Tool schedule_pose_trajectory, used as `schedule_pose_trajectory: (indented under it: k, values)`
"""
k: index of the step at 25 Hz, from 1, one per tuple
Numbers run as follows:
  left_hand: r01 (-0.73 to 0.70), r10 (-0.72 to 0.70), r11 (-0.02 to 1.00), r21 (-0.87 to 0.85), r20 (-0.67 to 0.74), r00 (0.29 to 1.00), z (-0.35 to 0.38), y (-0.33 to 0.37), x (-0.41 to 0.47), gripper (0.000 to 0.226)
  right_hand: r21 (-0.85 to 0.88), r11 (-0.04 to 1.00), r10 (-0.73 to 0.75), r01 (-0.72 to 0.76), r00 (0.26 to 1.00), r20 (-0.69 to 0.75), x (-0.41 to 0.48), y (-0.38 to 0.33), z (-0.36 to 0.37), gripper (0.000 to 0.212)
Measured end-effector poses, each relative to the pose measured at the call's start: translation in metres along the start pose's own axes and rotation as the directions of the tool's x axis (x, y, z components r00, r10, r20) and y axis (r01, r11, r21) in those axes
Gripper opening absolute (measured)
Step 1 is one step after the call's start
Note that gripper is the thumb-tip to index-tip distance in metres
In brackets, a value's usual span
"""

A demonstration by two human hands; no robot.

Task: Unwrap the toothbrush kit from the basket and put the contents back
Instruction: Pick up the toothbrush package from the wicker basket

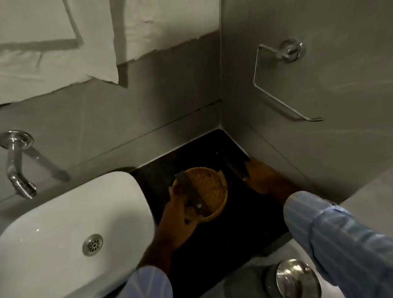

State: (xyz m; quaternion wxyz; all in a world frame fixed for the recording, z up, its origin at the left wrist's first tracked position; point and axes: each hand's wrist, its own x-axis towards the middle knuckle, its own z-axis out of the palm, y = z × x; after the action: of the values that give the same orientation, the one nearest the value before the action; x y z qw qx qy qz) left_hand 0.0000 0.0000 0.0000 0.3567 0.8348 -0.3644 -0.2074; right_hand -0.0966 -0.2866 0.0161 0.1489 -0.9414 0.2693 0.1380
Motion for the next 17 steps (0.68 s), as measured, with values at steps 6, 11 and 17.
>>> schedule_pose_trajectory:
  k: [6, 11, 17]
  values:
    - [0.226, -0.29, 0.906, 0.357, 0.137, 0.947, 0.071, -0.071, -0.057, 0.089, 0.146, 0.975, 0.162, -0.165, 0.986, 0.034, 0.023, 0.012, 0.057, 0.05]
    - [0.11, -0.215, 0.849, 0.517, 0.148, 0.965, 0.098, -0.088, -0.071, 0.091, 0.085, 0.976, 0.204, -0.199, 0.977, -0.057, 0.05, 0.018, 0.077, 0.047]
    - [0.055, -0.147, 0.829, 0.557, 0.123, 0.982, 0.102, -0.097, -0.072, 0.088, 0.168, 0.951, 0.272, -0.261, 0.961, -0.044, 0.059, 0.026, 0.085, 0.031]
